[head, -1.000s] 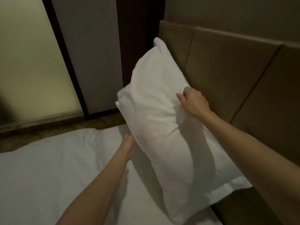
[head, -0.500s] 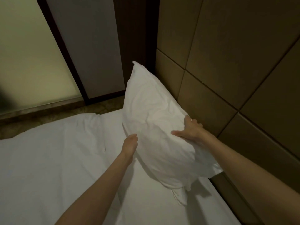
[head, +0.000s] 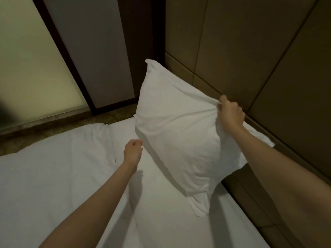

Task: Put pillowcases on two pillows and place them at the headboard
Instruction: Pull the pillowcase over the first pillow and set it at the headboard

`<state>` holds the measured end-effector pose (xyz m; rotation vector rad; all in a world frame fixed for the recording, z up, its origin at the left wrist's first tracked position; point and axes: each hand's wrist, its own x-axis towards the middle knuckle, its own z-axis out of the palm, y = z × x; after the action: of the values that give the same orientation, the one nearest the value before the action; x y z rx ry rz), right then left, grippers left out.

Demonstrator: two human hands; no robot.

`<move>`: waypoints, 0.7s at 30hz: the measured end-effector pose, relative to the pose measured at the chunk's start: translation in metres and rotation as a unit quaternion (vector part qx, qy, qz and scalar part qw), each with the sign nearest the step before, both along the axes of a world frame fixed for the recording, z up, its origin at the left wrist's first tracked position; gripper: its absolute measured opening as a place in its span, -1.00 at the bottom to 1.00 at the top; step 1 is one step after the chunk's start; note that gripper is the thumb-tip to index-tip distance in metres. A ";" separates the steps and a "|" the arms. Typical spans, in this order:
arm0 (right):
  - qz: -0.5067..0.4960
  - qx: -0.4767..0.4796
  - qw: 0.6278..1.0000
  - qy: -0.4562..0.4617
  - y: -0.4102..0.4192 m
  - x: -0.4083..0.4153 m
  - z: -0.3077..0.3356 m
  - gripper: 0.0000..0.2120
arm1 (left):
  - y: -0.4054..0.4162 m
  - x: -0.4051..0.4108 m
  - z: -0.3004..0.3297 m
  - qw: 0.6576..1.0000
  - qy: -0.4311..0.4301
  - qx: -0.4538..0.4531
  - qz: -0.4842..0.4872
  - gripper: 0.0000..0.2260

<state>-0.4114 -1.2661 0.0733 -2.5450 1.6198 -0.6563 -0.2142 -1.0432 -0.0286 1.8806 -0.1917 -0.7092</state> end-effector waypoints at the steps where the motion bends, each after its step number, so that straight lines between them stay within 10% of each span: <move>1: -0.014 0.035 0.998 0.042 0.000 -0.010 -0.006 -0.87 | 0.001 -0.002 0.001 1.000 -0.002 0.005 -0.005 -0.69; 5: -0.021 0.149 0.974 0.168 0.011 -0.034 -0.020 -0.78 | 0.004 -0.019 0.001 1.000 0.004 0.020 -0.018 -0.69; 21: 0.062 0.183 0.974 0.117 0.075 -0.096 0.029 -0.82 | 0.050 -0.077 0.064 0.997 -0.026 -0.027 -0.071 -0.73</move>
<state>-0.5073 -1.1911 0.1027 -2.4854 1.4589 -0.0370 -0.2910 -0.9930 0.0358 1.8485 -0.3764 -0.7440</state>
